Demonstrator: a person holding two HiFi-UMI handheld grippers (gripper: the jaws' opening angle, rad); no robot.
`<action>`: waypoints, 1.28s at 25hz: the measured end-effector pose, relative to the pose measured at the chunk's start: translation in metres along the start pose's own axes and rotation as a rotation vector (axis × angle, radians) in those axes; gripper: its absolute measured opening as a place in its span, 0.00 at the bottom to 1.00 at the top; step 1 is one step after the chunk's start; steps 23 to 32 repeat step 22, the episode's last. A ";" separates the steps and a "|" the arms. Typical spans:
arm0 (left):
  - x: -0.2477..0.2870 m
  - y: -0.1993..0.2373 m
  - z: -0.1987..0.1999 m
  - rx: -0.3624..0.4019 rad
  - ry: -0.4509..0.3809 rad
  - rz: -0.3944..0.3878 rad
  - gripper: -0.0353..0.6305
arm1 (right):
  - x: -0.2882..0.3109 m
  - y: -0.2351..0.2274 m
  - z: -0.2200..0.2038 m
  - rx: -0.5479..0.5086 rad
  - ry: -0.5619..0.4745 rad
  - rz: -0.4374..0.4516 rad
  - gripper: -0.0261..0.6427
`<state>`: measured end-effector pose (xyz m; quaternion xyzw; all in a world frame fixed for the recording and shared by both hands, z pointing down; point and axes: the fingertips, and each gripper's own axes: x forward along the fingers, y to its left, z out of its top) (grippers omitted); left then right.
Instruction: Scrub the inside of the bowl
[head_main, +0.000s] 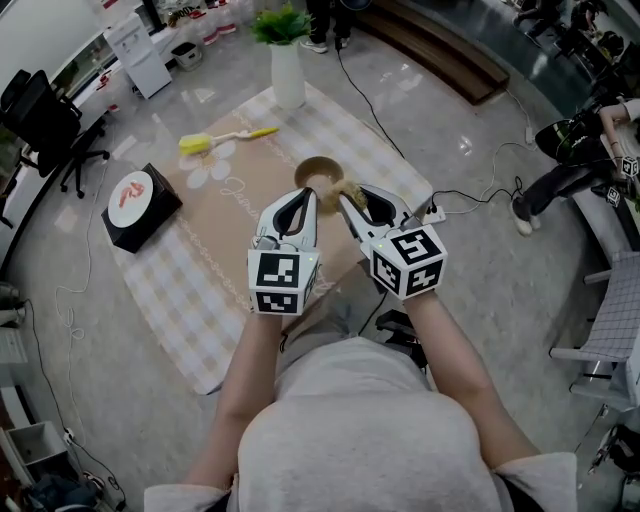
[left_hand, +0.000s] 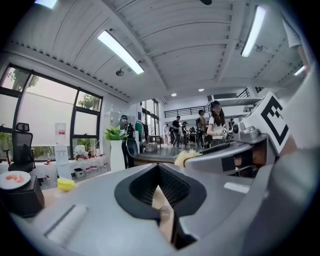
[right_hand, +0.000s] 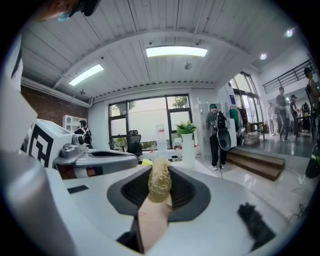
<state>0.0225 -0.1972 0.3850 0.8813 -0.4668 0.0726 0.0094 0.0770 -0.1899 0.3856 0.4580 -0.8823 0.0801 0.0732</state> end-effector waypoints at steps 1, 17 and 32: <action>-0.001 -0.001 0.000 0.003 0.000 -0.004 0.06 | -0.001 0.001 0.001 -0.006 -0.001 0.001 0.18; -0.009 -0.001 0.007 0.004 -0.024 -0.010 0.06 | -0.007 0.010 0.012 -0.012 -0.025 -0.003 0.18; -0.010 -0.001 0.008 -0.003 -0.029 -0.011 0.06 | -0.009 0.010 0.015 -0.012 -0.030 -0.009 0.18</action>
